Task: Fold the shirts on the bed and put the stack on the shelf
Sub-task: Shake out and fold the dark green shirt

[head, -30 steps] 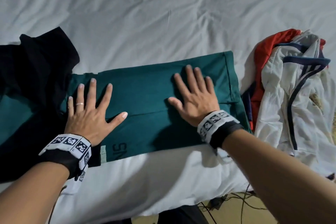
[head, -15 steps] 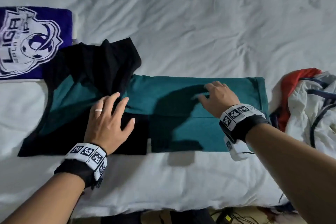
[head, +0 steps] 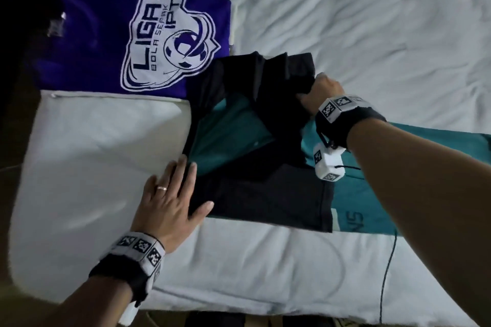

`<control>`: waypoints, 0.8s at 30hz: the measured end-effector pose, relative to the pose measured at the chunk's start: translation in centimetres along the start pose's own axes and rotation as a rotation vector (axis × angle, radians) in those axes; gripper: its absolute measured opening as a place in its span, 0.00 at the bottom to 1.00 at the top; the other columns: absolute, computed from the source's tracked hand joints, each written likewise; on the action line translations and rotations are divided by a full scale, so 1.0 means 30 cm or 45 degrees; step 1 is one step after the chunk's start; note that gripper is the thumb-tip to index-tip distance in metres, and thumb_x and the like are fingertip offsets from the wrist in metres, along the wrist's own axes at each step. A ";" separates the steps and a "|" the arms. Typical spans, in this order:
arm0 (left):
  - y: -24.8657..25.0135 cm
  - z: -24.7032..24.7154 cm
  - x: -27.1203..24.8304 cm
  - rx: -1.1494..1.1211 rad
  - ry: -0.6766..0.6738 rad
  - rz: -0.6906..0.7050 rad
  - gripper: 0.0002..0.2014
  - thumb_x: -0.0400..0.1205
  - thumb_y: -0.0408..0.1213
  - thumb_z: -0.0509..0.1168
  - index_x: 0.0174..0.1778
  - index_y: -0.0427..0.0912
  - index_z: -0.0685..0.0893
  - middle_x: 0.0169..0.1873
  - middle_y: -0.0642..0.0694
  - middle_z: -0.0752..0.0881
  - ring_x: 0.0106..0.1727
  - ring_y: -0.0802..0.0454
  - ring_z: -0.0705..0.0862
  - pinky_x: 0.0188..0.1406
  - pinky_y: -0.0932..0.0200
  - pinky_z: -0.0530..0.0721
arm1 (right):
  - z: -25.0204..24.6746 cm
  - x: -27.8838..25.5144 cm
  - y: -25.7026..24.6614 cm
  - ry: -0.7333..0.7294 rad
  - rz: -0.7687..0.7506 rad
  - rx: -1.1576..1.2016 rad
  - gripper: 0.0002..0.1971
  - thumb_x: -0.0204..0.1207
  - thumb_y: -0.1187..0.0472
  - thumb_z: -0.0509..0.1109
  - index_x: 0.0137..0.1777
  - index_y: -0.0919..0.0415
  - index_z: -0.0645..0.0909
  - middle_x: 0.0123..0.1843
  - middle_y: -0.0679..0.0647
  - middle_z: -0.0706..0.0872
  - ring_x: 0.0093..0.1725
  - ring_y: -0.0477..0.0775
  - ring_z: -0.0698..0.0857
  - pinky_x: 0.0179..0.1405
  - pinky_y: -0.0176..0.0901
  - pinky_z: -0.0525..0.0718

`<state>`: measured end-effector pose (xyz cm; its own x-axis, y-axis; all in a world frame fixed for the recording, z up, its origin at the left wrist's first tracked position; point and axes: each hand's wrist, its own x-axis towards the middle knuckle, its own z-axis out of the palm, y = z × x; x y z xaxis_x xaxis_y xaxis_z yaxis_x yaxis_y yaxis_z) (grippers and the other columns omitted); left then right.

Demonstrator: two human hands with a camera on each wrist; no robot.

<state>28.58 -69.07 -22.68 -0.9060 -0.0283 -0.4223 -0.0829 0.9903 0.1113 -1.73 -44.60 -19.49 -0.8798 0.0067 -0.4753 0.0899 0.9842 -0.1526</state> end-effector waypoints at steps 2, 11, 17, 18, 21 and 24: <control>-0.002 0.017 0.009 -0.026 -0.015 -0.017 0.44 0.82 0.70 0.43 0.88 0.42 0.59 0.88 0.41 0.55 0.85 0.39 0.61 0.76 0.30 0.66 | 0.004 -0.003 -0.024 -0.002 -0.037 0.030 0.16 0.78 0.57 0.67 0.62 0.65 0.79 0.61 0.68 0.84 0.60 0.70 0.83 0.54 0.52 0.80; 0.020 -0.119 0.030 -0.548 0.443 -0.048 0.26 0.86 0.61 0.49 0.63 0.48 0.83 0.57 0.44 0.82 0.56 0.39 0.79 0.55 0.41 0.73 | -0.062 -0.382 -0.143 0.568 -1.028 0.346 0.08 0.67 0.67 0.68 0.47 0.67 0.80 0.41 0.60 0.82 0.39 0.62 0.78 0.37 0.48 0.73; 0.074 -0.223 0.043 -2.073 -0.199 -0.703 0.48 0.68 0.85 0.51 0.65 0.50 0.87 0.60 0.42 0.88 0.59 0.53 0.86 0.51 0.55 0.79 | 0.202 -0.717 -0.062 0.159 -1.357 -0.099 0.09 0.74 0.59 0.66 0.51 0.57 0.84 0.44 0.54 0.82 0.38 0.60 0.80 0.40 0.53 0.76; 0.076 -0.224 0.039 -2.027 -0.264 -0.722 0.48 0.67 0.85 0.53 0.65 0.48 0.85 0.57 0.45 0.87 0.55 0.57 0.86 0.49 0.57 0.78 | 0.252 -0.756 -0.042 0.065 -1.353 -0.125 0.09 0.75 0.55 0.66 0.50 0.55 0.84 0.43 0.52 0.82 0.38 0.58 0.81 0.41 0.52 0.76; 0.051 -0.167 0.018 -1.480 -0.128 -0.424 0.32 0.74 0.68 0.70 0.33 0.40 0.72 0.29 0.49 0.70 0.28 0.52 0.72 0.33 0.53 0.67 | 0.331 -0.823 0.003 -0.018 -1.215 0.056 0.11 0.78 0.48 0.65 0.45 0.53 0.84 0.39 0.48 0.82 0.39 0.55 0.81 0.41 0.51 0.77; 0.032 -0.110 -0.013 -1.238 -0.080 -0.353 0.24 0.82 0.45 0.73 0.29 0.46 0.65 0.22 0.57 0.63 0.26 0.58 0.63 0.30 0.54 0.63 | 0.341 -0.823 0.040 0.271 -0.832 0.381 0.12 0.80 0.52 0.67 0.39 0.57 0.82 0.37 0.50 0.80 0.37 0.57 0.81 0.36 0.52 0.80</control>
<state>27.47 -68.55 -19.44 -0.7824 -0.2060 -0.5878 -0.6145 0.4093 0.6745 24.88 -45.41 -16.81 -0.8661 -0.4987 -0.0337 -0.3856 0.7096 -0.5898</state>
